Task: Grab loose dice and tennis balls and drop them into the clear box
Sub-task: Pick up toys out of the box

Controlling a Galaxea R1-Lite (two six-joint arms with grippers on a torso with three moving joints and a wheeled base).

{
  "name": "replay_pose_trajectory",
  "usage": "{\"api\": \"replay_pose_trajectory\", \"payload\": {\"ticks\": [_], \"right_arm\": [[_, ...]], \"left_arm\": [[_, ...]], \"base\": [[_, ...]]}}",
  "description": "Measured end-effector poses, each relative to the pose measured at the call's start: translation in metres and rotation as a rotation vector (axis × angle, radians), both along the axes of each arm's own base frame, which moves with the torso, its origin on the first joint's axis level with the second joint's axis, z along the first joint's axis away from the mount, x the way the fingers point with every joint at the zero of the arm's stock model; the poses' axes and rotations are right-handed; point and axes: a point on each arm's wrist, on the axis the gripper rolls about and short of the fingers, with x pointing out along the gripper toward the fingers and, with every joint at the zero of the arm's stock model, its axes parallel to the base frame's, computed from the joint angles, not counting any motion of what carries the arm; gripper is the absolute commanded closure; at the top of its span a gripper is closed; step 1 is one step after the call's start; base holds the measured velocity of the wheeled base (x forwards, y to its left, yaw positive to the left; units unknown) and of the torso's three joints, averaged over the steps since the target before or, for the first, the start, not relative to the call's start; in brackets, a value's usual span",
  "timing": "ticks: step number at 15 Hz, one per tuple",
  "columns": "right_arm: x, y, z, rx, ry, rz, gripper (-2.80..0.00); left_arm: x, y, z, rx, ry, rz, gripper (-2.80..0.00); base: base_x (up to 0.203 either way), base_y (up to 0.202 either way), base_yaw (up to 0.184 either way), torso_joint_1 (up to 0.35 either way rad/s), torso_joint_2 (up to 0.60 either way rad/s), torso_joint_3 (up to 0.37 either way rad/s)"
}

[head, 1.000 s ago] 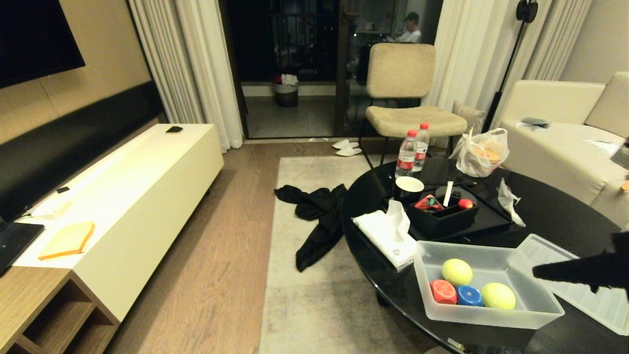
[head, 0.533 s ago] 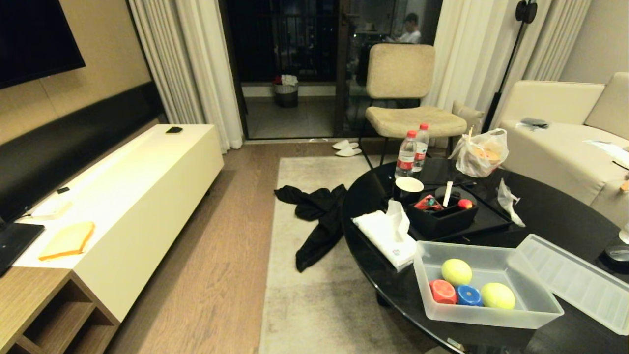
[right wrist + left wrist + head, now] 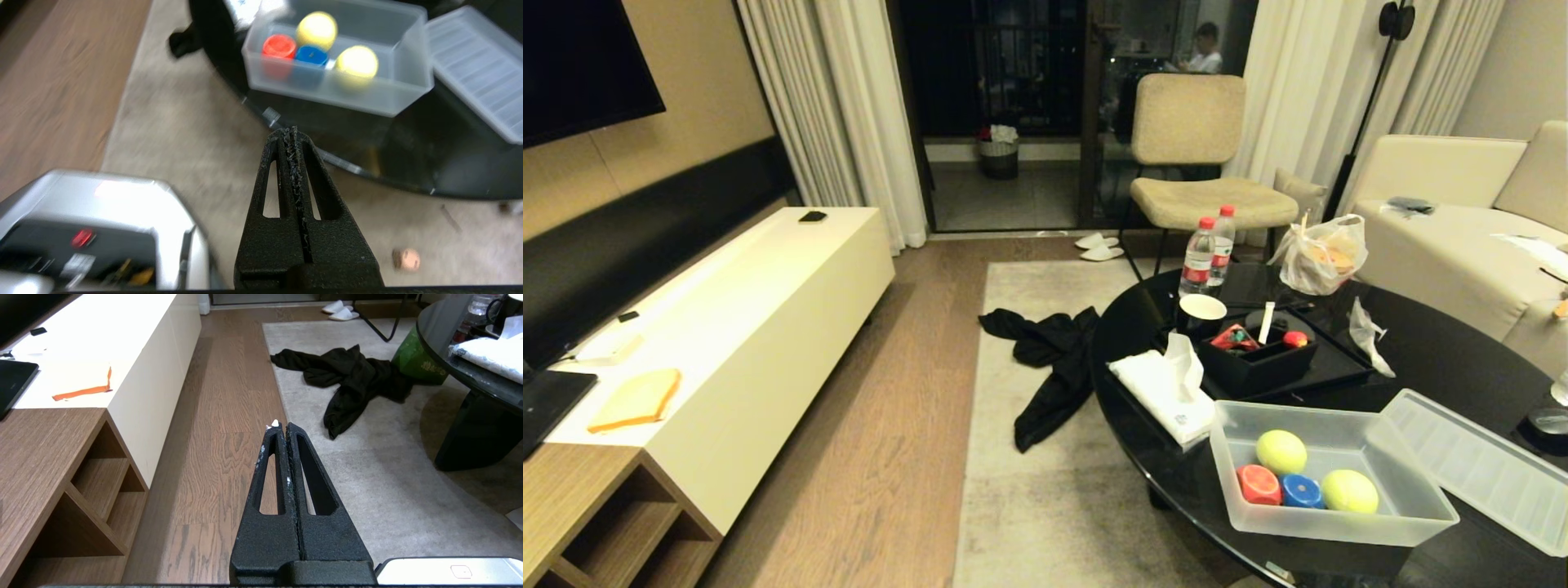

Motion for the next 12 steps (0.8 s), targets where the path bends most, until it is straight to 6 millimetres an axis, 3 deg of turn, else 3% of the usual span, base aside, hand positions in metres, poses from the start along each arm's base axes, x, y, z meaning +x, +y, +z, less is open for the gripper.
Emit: {"api": "replay_pose_trajectory", "payload": {"ticks": [2, 9, 12], "right_arm": [[0.006, 0.0, -0.019, -0.034, -0.061, 0.002, 0.0], [-0.009, -0.002, -0.039, -0.075, -0.235, -0.001, 0.0], [-0.011, -0.002, -0.041, -0.002, -0.276, -0.021, 0.0]], "left_arm": [[0.0, 0.0, 0.0, 0.0, 0.0, 0.0, 0.0], [0.0, 0.0, 0.0, 0.0, 0.0, 0.0, 0.0], [0.0, 0.0, 0.0, 0.0, 0.0, 0.0, 0.0]], "base": [[0.0, 0.0, 0.0, 0.0, 0.0, 0.0], [0.0, 0.0, 0.0, 0.0, 0.0, 0.0], [0.0, 0.0, 0.0, 0.0, 0.0, 0.0]]}}
